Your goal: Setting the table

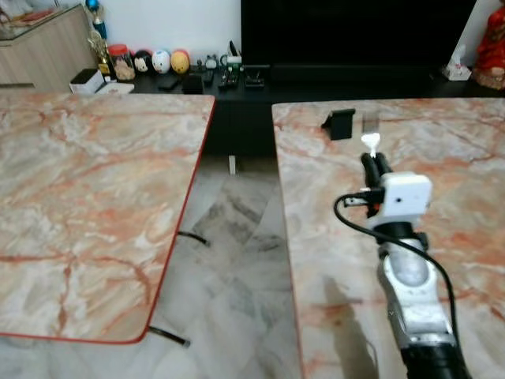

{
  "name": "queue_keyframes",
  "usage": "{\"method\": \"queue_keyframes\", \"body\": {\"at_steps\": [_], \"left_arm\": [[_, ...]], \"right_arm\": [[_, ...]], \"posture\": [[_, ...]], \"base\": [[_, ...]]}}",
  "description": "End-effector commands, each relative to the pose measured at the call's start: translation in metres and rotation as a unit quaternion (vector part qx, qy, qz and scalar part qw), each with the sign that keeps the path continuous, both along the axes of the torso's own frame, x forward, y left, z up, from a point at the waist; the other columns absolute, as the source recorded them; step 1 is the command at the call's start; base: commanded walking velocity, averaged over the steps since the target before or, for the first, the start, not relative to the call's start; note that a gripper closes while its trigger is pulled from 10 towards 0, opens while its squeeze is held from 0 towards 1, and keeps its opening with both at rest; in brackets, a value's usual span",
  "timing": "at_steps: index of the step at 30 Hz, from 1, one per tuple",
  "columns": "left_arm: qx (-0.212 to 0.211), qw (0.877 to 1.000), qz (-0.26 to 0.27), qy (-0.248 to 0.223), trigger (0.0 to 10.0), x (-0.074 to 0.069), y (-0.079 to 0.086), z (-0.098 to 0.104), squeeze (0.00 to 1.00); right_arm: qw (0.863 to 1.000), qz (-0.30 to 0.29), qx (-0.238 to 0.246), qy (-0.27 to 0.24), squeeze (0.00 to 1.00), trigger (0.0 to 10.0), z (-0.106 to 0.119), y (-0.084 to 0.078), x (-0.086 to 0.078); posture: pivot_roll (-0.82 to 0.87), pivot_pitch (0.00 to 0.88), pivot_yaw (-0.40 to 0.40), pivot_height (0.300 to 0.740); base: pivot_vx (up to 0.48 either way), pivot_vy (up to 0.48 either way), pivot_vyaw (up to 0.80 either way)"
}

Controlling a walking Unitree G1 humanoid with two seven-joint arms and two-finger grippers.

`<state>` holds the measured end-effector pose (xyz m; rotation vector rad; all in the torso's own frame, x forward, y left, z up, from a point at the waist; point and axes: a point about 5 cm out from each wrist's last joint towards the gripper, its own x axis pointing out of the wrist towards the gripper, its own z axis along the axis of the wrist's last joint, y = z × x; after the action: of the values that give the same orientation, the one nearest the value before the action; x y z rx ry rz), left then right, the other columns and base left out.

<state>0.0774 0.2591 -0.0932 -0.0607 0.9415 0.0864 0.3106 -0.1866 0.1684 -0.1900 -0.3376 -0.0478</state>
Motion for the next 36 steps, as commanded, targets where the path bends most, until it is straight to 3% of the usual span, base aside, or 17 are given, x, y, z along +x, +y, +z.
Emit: {"method": "queue_keyframes", "body": {"at_steps": [1,11,36], "left_arm": [[0.003,1.0,0.007,0.012,10.0,-0.0082,0.0056,-0.0002,0.0],[0.002,1.0,0.009,0.013,10.0,-0.0083,0.0055,-0.0003,0.0],[0.001,1.0,0.01,0.014,10.0,-0.0105,0.005,-0.0007,0.0]], "right_arm": [[1.0,0.015,0.008,-0.004,0.0,10.0,0.002,0.0094,0.0017],[1.0,0.016,0.009,-0.003,0.0,10.0,0.0019,0.0098,0.0023],[1.0,0.019,0.01,-0.006,0.0,10.0,0.0022,0.0118,0.0025]], "posture": [[-0.08,0.0,0.031,0.74],[-0.08,0.0,0.032,0.74],[-0.09,0.0,0.037,0.74]], "base": [[0.0,-0.371,0.0],[0.0,-0.372,0.0],[0.0,0.0,0.0]]}}
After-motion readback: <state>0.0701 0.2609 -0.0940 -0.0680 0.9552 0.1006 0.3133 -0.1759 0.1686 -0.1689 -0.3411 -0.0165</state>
